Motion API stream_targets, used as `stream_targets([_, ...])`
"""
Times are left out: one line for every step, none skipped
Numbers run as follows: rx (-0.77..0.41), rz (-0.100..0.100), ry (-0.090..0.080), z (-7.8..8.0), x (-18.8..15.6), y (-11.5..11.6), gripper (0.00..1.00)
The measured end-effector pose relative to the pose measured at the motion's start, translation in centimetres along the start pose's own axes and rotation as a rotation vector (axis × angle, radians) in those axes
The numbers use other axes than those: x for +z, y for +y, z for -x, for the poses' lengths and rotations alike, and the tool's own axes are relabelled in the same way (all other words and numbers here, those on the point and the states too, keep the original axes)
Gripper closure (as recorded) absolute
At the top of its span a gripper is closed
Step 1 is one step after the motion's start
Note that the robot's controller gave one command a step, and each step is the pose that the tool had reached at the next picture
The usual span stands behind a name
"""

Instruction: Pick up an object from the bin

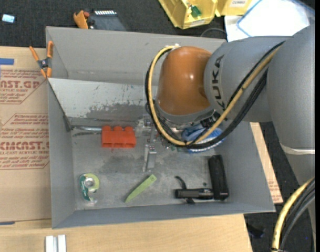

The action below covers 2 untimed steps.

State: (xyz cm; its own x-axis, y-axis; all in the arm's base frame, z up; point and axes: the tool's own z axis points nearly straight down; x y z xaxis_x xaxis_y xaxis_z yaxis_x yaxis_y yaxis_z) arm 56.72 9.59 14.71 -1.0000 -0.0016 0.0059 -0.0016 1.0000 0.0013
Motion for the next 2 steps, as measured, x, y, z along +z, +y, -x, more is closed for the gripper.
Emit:
stream_targets([0.001, 0.001, -0.007, 0.2, -0.4, 0.0, 0.00])
stream_targets([-0.332, 0.000, -0.011, -3.5, 5.0, 0.3, 0.00])
